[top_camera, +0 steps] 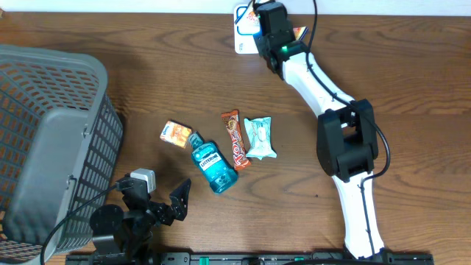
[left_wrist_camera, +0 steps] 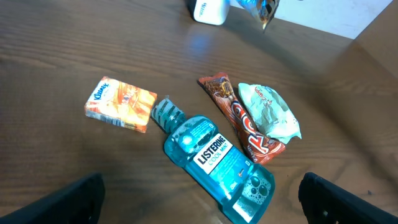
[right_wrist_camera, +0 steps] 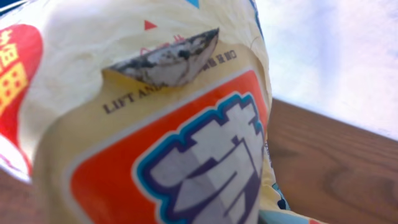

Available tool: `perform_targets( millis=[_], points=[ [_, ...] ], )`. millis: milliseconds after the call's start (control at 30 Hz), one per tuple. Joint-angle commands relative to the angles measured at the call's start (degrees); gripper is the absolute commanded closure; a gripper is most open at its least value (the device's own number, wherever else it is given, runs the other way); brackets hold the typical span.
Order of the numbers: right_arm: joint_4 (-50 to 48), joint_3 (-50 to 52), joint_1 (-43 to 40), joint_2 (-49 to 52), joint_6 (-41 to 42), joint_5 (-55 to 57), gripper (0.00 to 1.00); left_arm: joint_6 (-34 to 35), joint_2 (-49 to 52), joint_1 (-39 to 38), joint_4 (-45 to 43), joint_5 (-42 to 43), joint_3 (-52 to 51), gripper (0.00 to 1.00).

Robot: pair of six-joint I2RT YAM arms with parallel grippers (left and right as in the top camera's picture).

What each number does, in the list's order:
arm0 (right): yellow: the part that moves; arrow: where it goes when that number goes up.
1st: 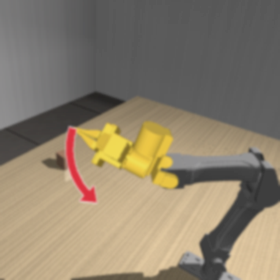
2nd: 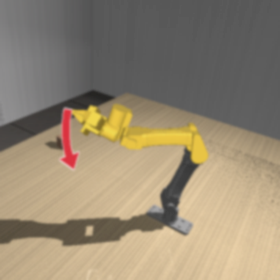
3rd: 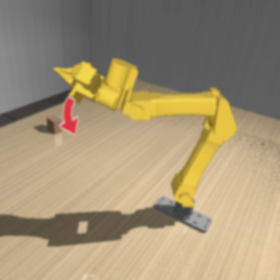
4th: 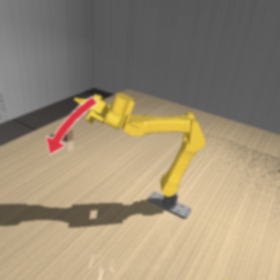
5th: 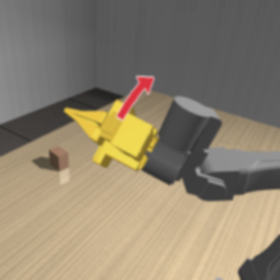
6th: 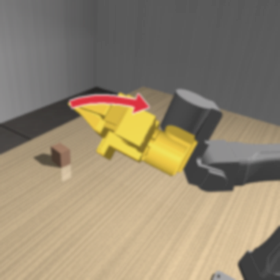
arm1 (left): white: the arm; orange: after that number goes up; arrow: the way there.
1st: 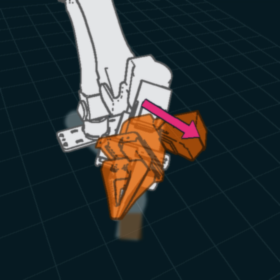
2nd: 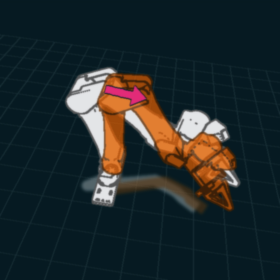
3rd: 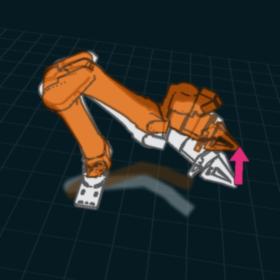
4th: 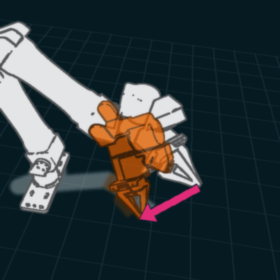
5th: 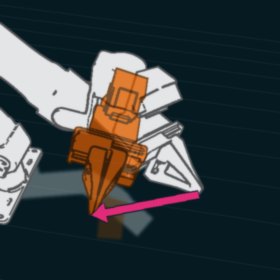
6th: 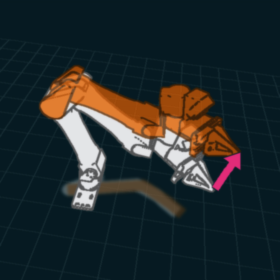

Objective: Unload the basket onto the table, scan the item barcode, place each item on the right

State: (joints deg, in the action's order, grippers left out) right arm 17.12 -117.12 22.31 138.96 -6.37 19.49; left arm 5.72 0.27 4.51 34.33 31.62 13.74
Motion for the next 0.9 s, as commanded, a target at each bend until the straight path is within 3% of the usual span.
perform_targets(
  millis=[0, 267, 433, 633, 733, 867],
  points=[
    [3.52, -3.82, 1.31, -2.4, 2.08, 5.44, 0.99, -0.76, -0.07, 0.31, -0.04, 0.52, 0.35, 0.01],
    [31.43, -5.68, -1.2, -16.98, 13.11, 16.46, 0.99, -0.76, -0.07, 0.31, -0.04, 0.52, 0.35, 0.01],
    [44.3, -5.68, -9.25, -24.96, 16.92, 16.61, 0.99, -0.76, -0.07, 0.31, -0.04, 0.52, 0.35, 0.01],
    [48.92, -5.01, -23.34, -25.44, 17.2, 17.49, 0.99, -0.74, -0.07, 0.31, -0.04, 0.52, 0.35, 0.01],
    [45.75, -2.71, -30.75, -24.39, 20.5, 17.46, 0.99, -0.74, -0.07, 0.31, -0.04, 0.52, 0.35, 0.01],
    [39.65, -0.28, -38.77, -22.23, 17.77, 17.51, 0.99, -0.76, -0.07, 0.31, -0.04, 0.52, 0.35, 0.01]
  ],
)
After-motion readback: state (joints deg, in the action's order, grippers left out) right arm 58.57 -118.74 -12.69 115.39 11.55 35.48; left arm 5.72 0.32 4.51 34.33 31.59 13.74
